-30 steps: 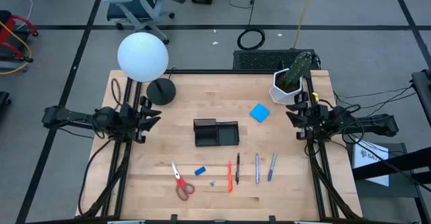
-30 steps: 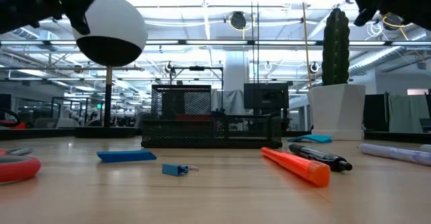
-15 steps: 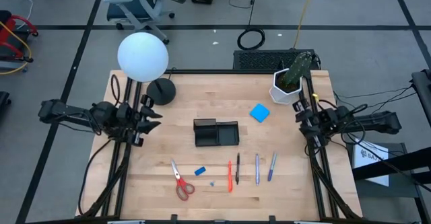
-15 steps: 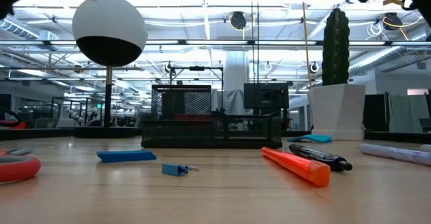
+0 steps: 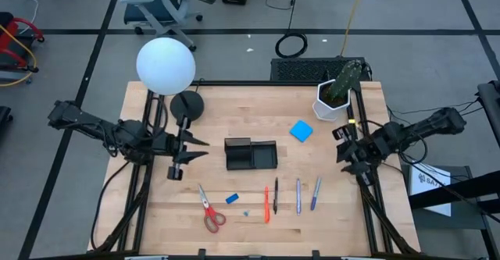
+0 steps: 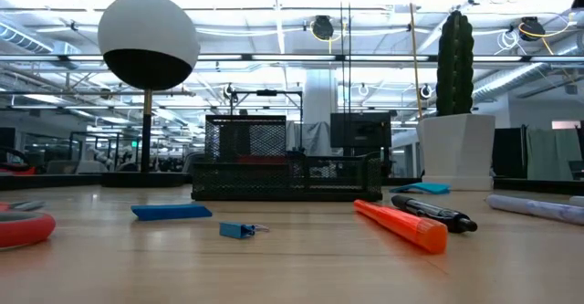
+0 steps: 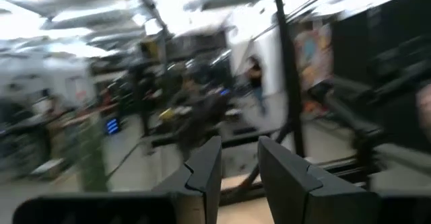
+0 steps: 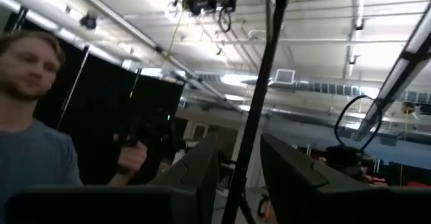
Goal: Pick and place office supplies into organizer
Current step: Put the blue highlighter into the black desk organizer
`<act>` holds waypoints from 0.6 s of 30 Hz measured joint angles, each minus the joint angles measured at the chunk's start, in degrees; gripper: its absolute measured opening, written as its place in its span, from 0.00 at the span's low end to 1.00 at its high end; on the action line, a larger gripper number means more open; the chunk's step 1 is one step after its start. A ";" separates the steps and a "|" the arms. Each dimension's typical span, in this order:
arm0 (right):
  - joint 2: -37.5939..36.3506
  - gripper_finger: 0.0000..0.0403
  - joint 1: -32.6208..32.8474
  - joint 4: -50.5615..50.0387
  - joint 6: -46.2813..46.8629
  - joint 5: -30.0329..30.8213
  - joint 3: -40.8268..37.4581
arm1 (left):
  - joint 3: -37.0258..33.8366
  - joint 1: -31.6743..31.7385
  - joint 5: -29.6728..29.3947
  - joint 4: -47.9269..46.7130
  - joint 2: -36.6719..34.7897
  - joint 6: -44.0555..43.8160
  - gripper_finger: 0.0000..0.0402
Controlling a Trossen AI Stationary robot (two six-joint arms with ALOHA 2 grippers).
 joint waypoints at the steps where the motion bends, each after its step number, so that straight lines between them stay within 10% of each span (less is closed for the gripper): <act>1: 1.24 0.26 1.20 -1.36 -1.92 1.11 1.42 | 1.16 -0.72 -2.74 -1.05 0.56 0.67 0.26; 18: 14.55 0.26 13.13 -37.00 -17.00 46.39 31.81 | 20.83 -12.12 -42.35 -16.17 1.72 7.01 0.26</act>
